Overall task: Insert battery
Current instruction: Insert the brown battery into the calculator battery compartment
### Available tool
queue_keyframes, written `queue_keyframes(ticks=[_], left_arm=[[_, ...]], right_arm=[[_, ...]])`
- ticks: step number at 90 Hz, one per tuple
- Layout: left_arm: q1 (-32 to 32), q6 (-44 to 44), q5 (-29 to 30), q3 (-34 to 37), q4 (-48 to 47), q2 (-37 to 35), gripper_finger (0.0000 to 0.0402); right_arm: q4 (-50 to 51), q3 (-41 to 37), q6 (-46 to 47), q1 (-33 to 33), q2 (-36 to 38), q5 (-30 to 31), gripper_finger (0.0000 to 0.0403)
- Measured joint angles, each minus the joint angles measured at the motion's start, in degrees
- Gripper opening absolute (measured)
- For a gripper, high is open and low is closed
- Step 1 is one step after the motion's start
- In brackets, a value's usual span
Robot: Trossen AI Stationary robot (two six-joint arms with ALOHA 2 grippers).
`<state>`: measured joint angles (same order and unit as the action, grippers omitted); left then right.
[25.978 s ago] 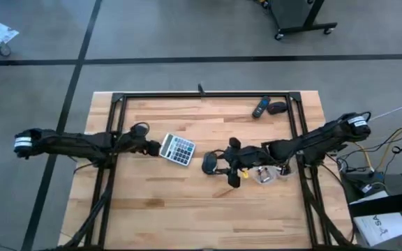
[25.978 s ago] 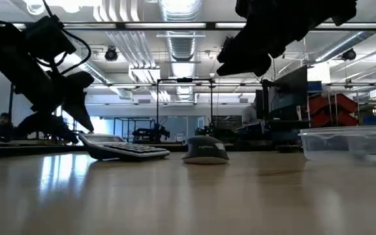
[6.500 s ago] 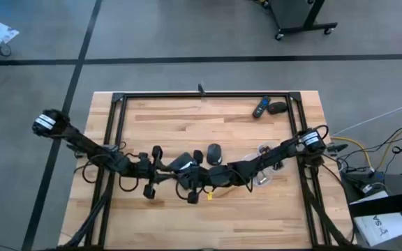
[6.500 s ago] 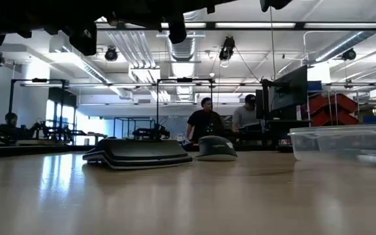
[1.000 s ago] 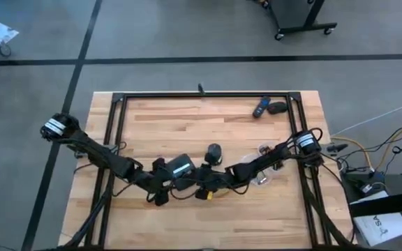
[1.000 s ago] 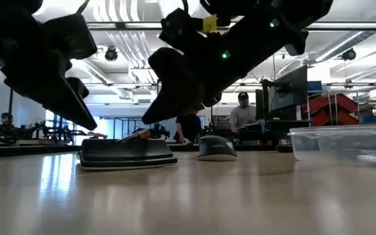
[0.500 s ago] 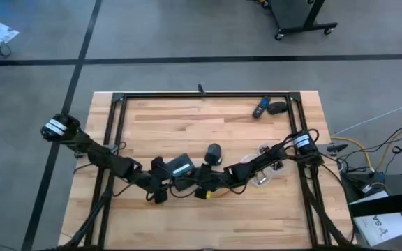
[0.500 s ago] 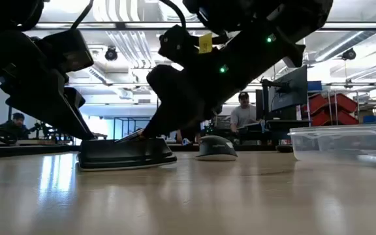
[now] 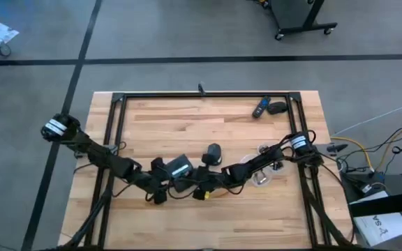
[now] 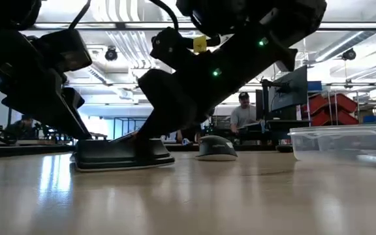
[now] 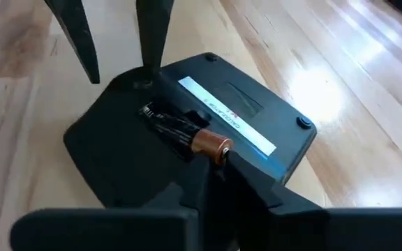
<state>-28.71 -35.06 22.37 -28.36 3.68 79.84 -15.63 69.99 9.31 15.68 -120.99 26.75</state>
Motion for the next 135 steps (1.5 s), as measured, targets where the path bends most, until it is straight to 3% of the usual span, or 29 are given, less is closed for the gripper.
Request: queue_keyframes(ticks=[26,80,88,105,121,135], left_arm=[[0.1,0.0,4.3,0.0,0.4,0.1,0.0117],[0.2,2.0,5.5,0.0,0.3,-1.3,0.0111],[0.2,3.2,3.5,0.0,-0.1,-3.6,0.0108],[0.0,6.2,-6.8,0.0,-5.6,-10.2,0.0103],[0.0,6.2,-6.9,0.0,-15.8,-12.1,0.0100],[-0.1,6.9,-7.0,0.0,-16.8,-9.6,0.0099]], right_arm=[[-0.2,0.8,-4.5,-0.1,-0.1,-6.6,0.0001],[0.7,1.1,-5.5,-0.3,0.0,-5.8,0.0003],[0.9,1.1,-5.5,-0.3,0.0,-5.8,0.0003],[2.5,1.1,-6.0,-0.3,0.6,-5.8,0.0003],[3.3,1.2,-6.4,-0.2,1.1,-5.8,0.0003],[3.9,1.7,-6.4,0.0,1.1,-5.9,0.0003]])
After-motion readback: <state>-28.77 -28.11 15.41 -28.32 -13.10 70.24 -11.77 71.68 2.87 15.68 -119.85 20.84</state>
